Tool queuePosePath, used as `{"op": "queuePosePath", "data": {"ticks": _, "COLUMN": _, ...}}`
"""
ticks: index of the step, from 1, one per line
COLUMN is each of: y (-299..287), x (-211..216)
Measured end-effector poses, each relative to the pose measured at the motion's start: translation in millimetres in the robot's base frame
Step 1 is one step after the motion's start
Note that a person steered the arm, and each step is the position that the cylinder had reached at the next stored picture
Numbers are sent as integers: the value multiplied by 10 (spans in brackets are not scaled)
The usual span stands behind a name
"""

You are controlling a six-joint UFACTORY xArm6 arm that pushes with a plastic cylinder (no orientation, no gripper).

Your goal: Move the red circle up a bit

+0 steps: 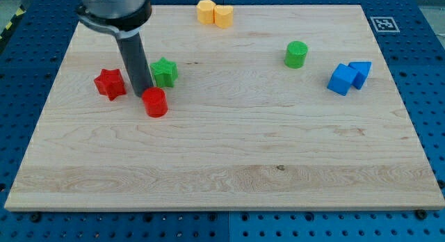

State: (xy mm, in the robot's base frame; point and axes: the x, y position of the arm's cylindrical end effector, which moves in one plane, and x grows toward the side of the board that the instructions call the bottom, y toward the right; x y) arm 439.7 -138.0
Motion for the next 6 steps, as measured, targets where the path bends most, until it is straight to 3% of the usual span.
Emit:
{"op": "queuePosePath", "data": {"ticks": 4, "y": -8, "x": 643}}
{"op": "queuePosePath", "data": {"ticks": 6, "y": 243, "x": 653}}
